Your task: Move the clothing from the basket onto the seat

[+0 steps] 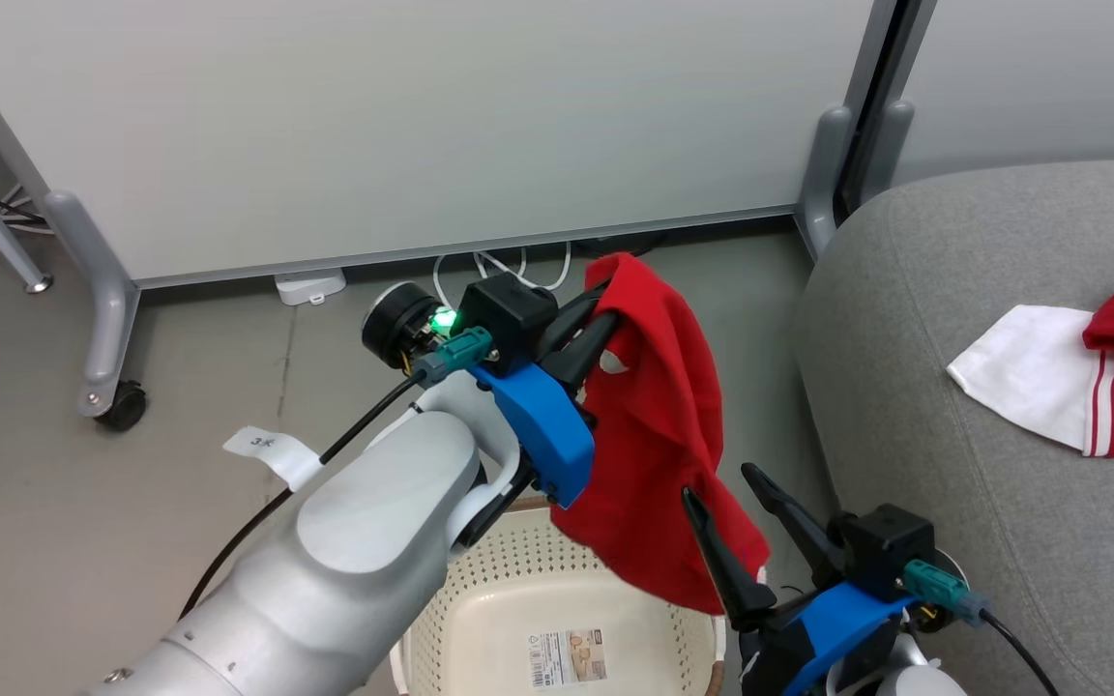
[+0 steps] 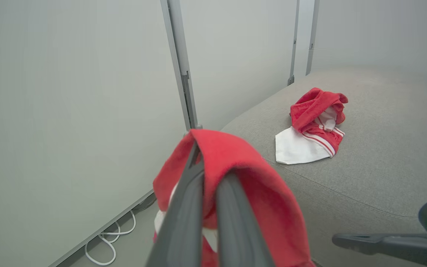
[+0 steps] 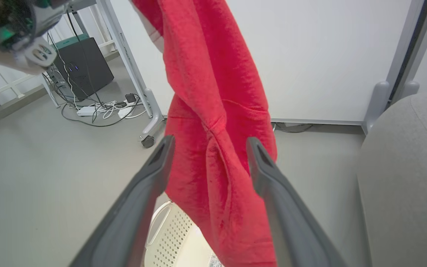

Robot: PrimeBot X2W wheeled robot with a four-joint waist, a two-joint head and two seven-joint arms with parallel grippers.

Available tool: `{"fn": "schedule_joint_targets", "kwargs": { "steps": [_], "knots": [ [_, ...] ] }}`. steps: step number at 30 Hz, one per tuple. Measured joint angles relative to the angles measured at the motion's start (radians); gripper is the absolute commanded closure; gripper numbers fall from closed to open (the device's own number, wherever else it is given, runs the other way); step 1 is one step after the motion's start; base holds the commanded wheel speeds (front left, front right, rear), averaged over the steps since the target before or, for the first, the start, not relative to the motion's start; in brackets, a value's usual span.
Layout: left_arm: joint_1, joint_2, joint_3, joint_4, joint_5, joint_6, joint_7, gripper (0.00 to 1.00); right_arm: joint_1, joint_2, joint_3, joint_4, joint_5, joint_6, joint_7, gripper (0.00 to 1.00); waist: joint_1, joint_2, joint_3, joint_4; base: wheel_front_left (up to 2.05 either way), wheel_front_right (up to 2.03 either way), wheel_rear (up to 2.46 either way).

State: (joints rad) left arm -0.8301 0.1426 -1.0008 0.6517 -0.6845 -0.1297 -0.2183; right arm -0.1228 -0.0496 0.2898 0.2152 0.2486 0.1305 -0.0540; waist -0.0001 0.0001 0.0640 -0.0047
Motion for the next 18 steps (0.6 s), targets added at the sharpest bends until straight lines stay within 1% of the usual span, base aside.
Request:
{"fn": "schedule_joint_targets", "kwargs": {
  "steps": [6,13,18],
  "knots": [
    [-0.002,-0.012,-0.033,0.010,-0.025,0.000,-0.004,1.00,0.001,0.000,-0.002,-0.006,0.000,0.000,0.005,0.00,0.0000,0.0000,-0.001,-0.011,0.00,0.00,0.00],
    [-0.008,-0.019,-0.049,0.024,-0.041,0.000,-0.018,1.00,-0.001,0.000,-0.008,-0.006,0.000,0.000,0.007,0.00,0.0001,0.0000,0.004,-0.013,0.00,0.00,0.00],
    [-0.012,-0.028,-0.066,0.031,-0.051,0.000,-0.023,1.00,-0.022,0.000,-0.003,0.012,0.000,0.000,0.010,0.00,0.0001,-0.0001,0.005,-0.010,0.00,0.00,0.00]
  ]
}}
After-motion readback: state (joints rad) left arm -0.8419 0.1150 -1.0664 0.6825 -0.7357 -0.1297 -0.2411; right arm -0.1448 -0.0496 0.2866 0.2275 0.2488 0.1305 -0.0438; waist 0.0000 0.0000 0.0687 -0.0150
